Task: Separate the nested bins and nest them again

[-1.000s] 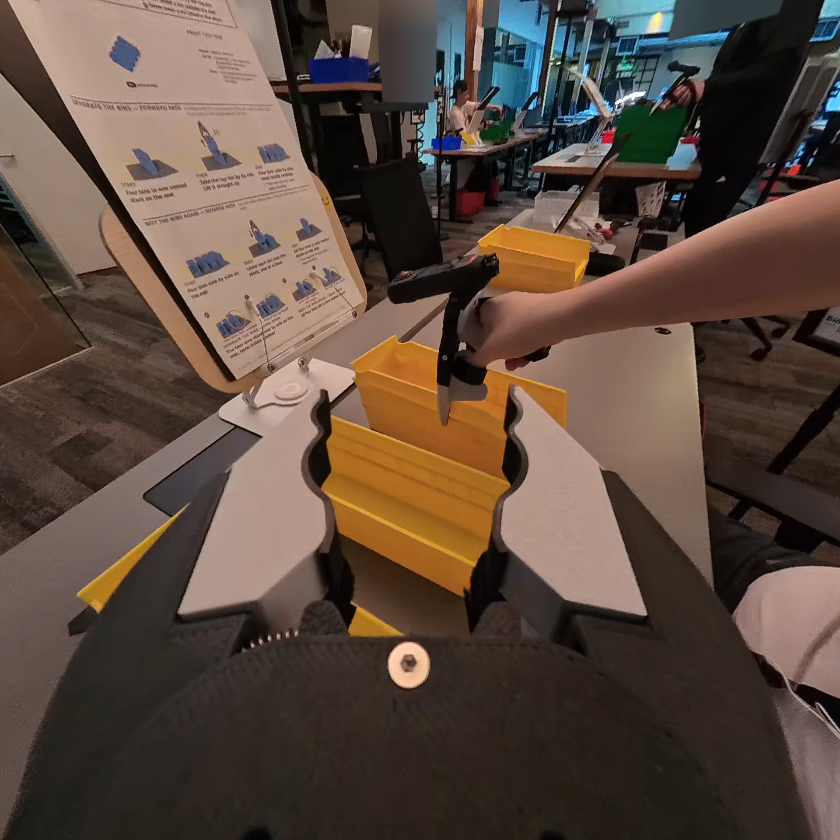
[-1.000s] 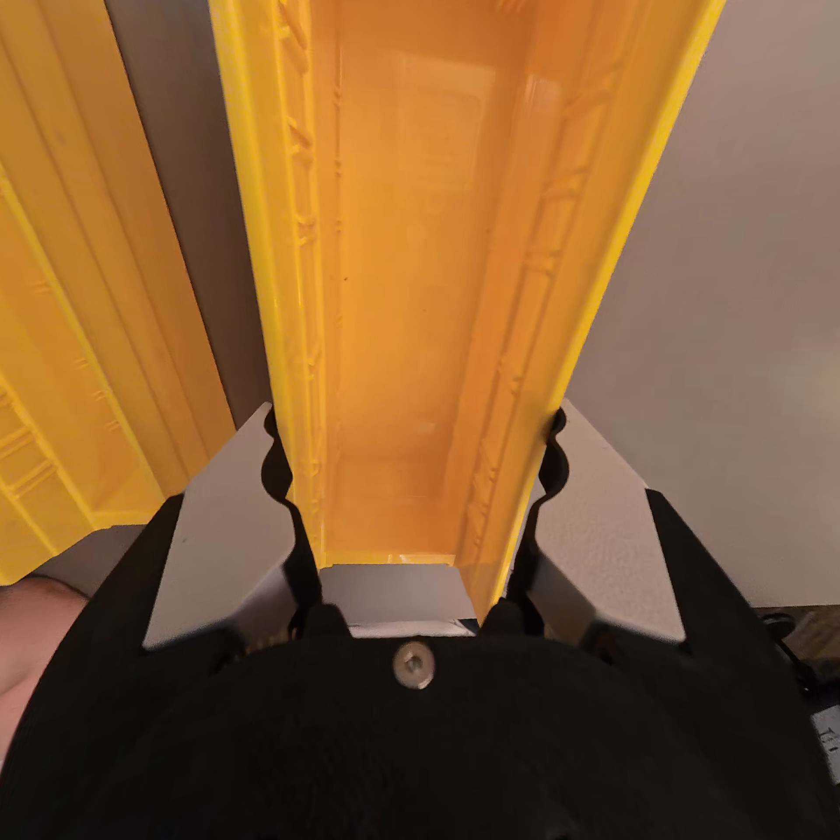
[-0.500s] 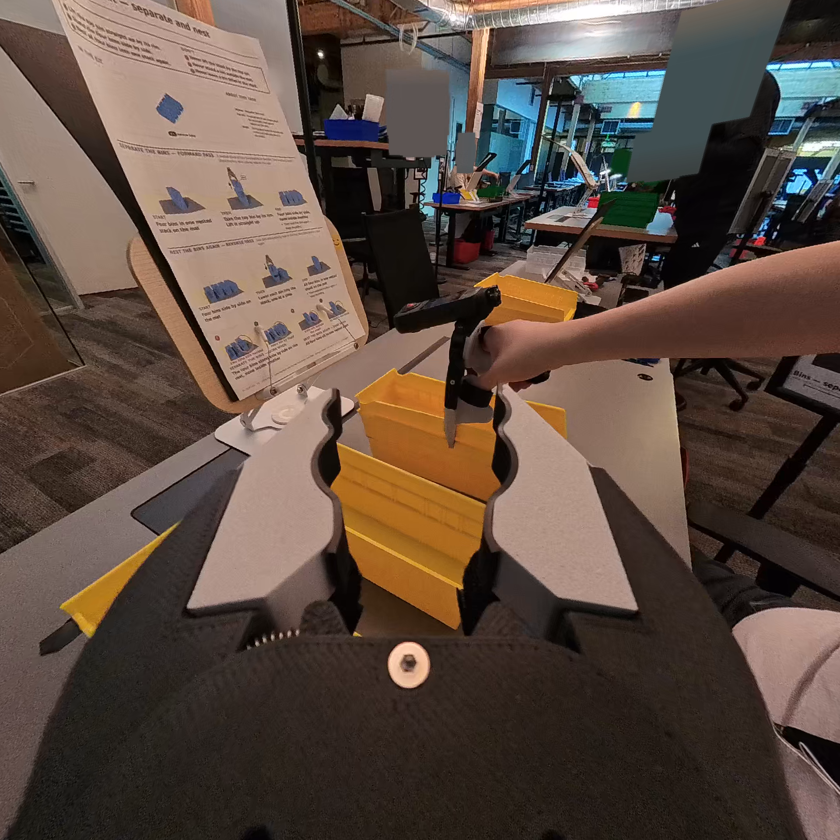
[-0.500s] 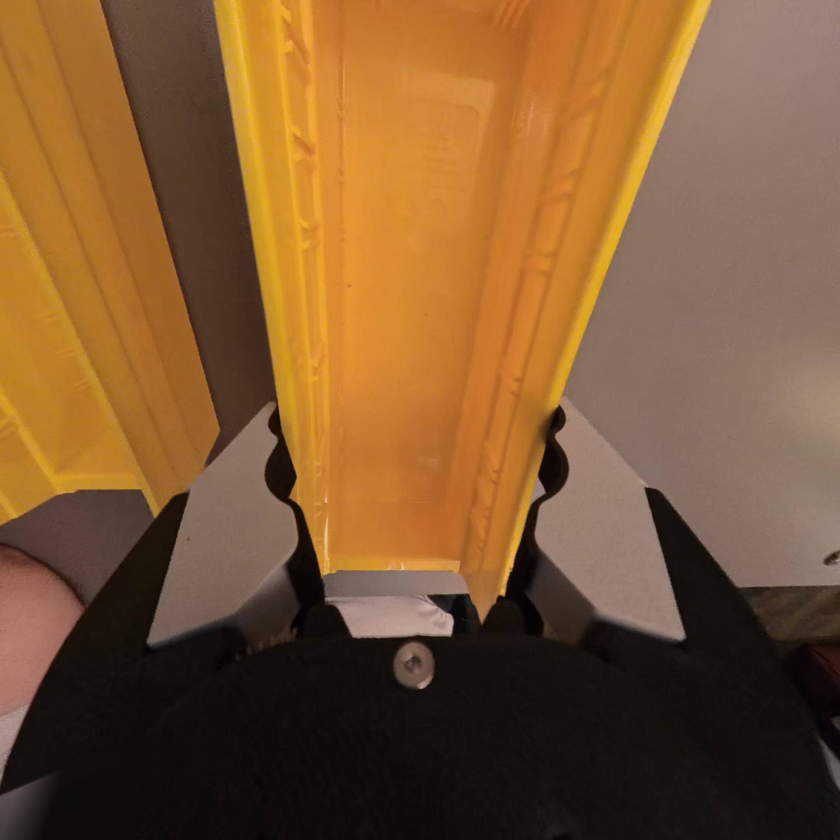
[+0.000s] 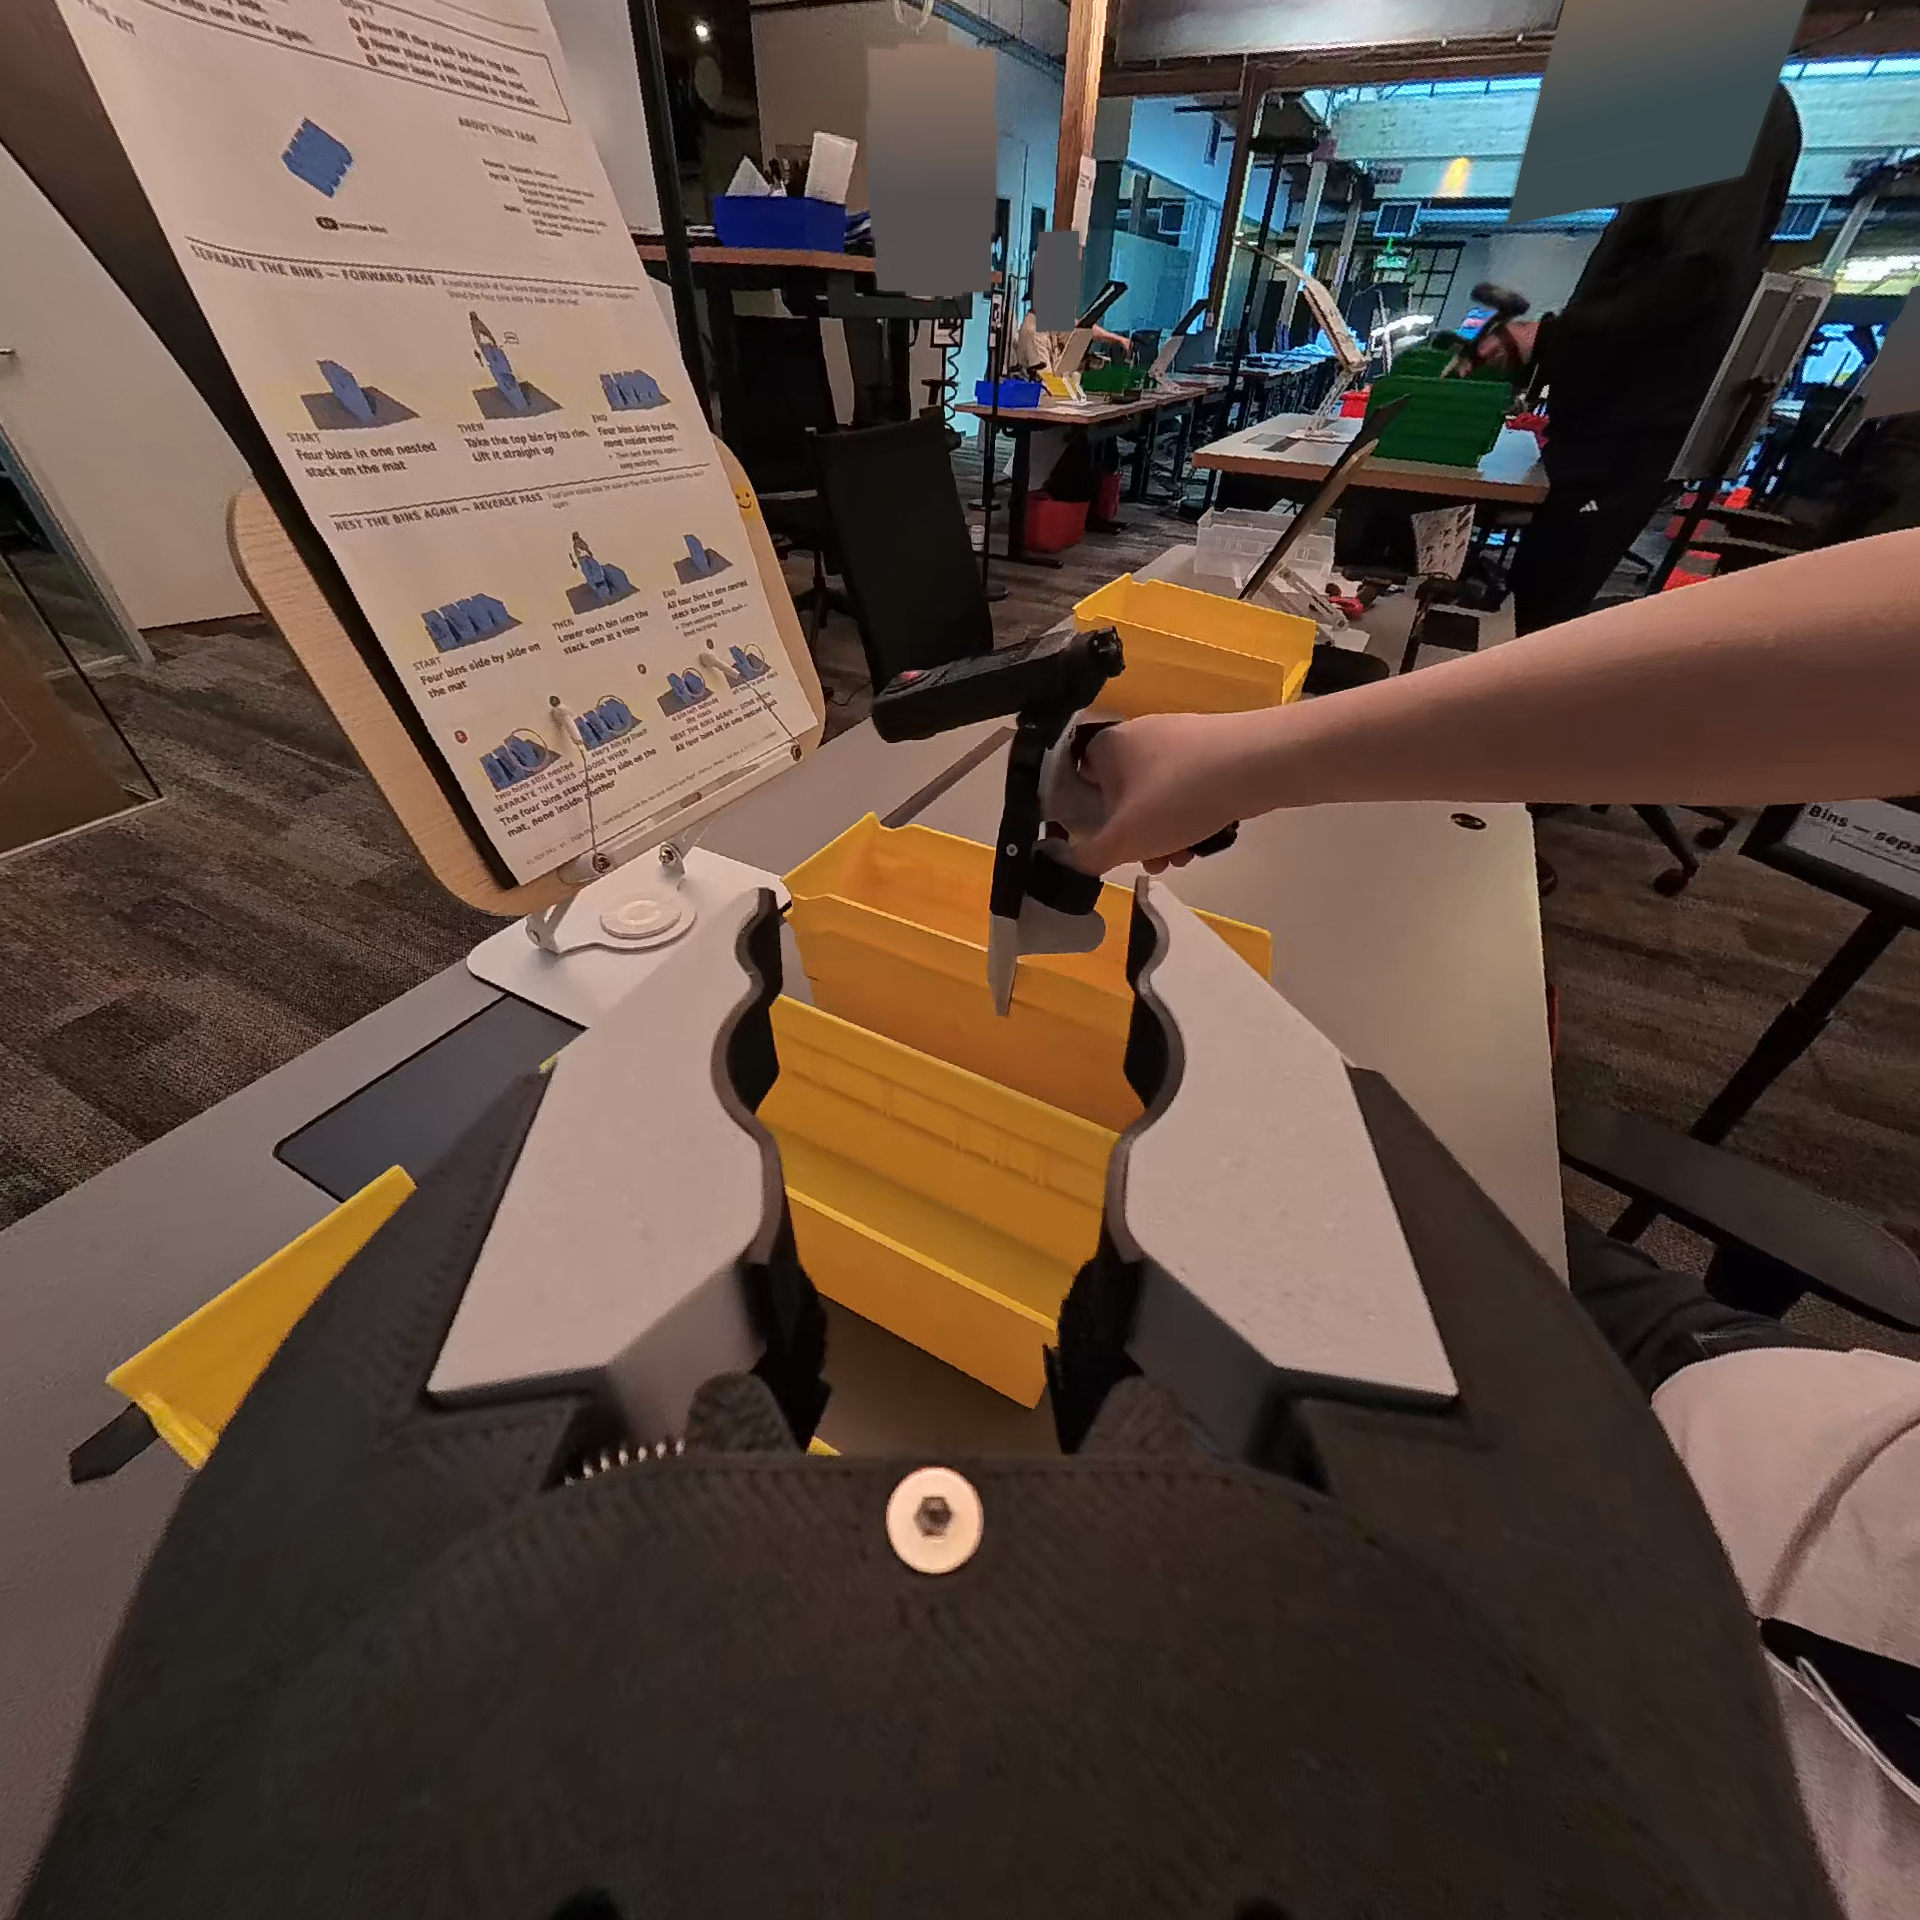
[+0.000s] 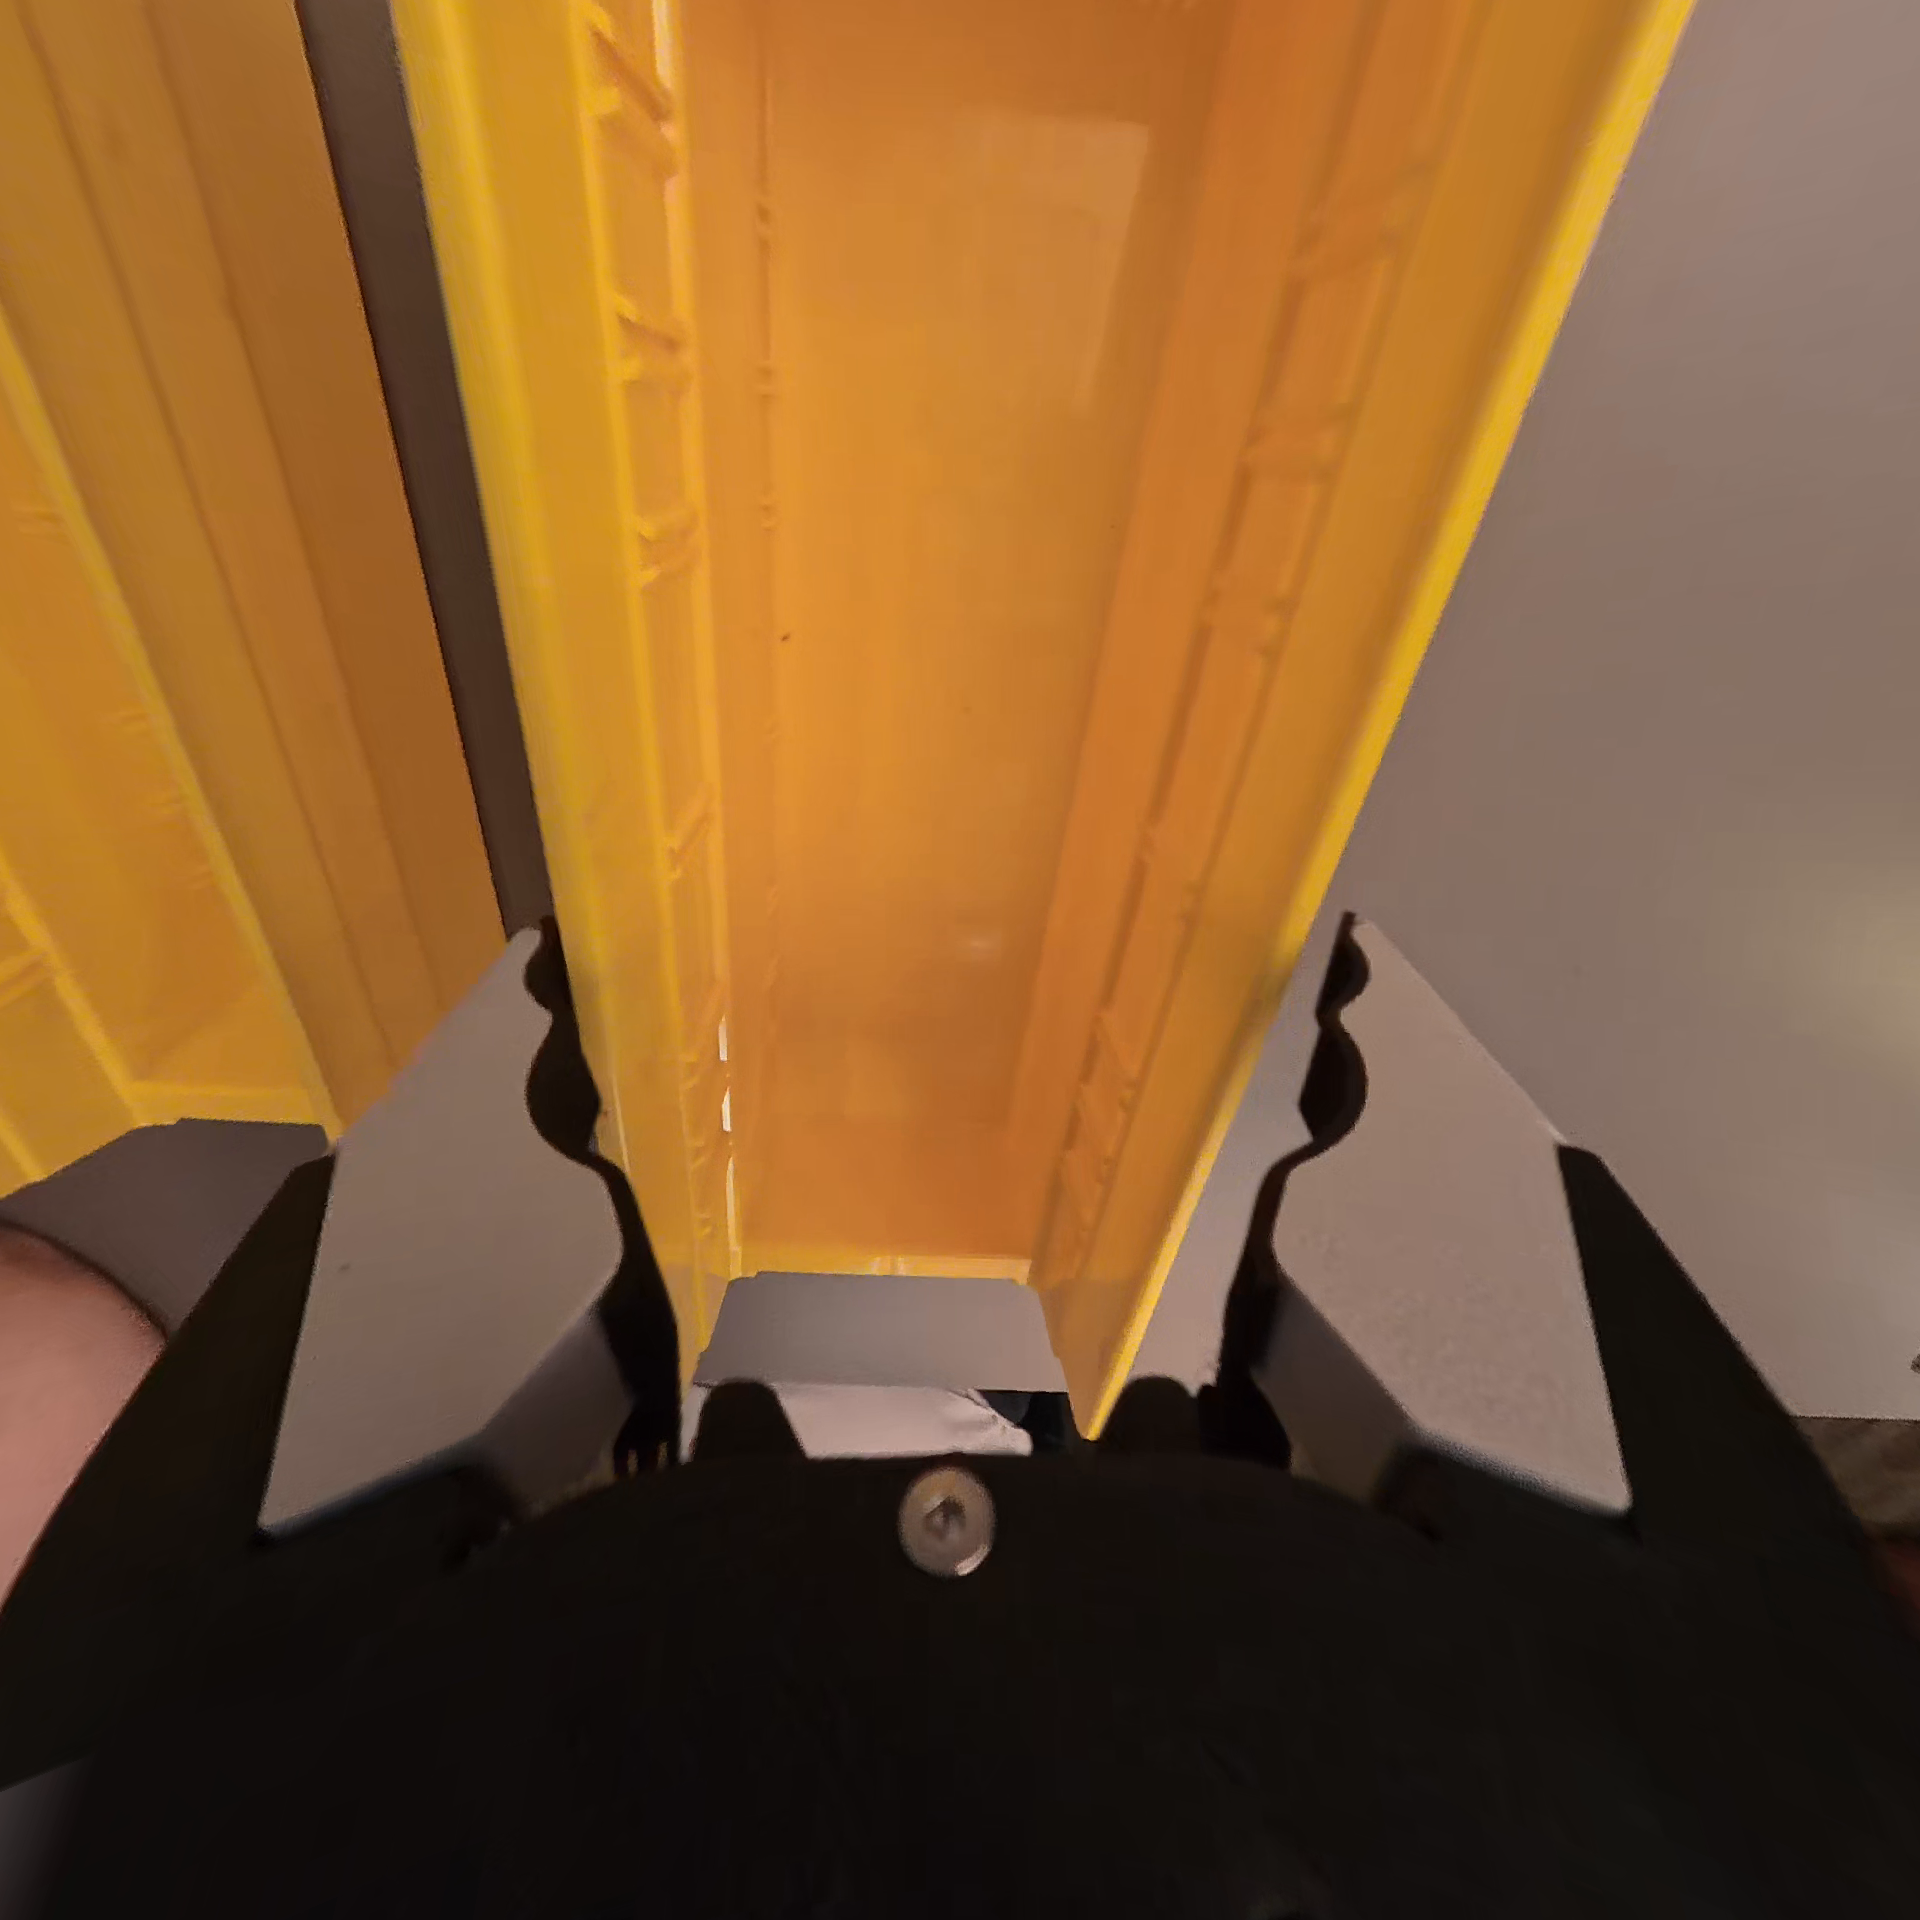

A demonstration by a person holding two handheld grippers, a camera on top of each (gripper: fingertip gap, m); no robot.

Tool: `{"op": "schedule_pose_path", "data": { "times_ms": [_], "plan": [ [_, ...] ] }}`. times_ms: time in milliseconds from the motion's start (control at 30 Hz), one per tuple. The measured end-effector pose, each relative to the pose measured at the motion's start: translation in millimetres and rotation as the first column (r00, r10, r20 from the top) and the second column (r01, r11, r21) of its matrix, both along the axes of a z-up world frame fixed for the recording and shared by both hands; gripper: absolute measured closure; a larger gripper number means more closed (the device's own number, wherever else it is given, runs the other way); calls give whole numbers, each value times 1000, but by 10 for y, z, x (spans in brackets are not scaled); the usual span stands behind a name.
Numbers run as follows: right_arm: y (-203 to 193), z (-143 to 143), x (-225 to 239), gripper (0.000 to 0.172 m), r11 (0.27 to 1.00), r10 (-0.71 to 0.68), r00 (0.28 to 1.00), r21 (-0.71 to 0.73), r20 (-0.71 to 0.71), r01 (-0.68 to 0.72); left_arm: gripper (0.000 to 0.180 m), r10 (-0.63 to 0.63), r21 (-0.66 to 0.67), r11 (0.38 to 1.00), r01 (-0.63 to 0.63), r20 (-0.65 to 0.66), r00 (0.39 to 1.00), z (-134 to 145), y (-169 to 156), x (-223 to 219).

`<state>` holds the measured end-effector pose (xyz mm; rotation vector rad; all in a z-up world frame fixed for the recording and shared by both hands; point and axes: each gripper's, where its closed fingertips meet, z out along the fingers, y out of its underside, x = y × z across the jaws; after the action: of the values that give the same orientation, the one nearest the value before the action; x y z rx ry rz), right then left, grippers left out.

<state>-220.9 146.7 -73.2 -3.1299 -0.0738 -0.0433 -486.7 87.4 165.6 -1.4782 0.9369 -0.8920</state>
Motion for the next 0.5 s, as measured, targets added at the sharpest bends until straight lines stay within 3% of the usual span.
{"op": "schedule_pose_path", "data": {
  "times_ms": [133, 500],
  "plan": [
    [-135, -117, -94, 21, 995, -83, 994, -58, -73, 79, 114, -2, -5, 1000, 2, 0, 1000, -6, 8, 4],
    [-82, -23, -37, 56, 999, -42, 997, -15, -65, 41, 114, -8, -14, 1000, 8, -19, 1000, -41, 8, 56]
  ]
}}
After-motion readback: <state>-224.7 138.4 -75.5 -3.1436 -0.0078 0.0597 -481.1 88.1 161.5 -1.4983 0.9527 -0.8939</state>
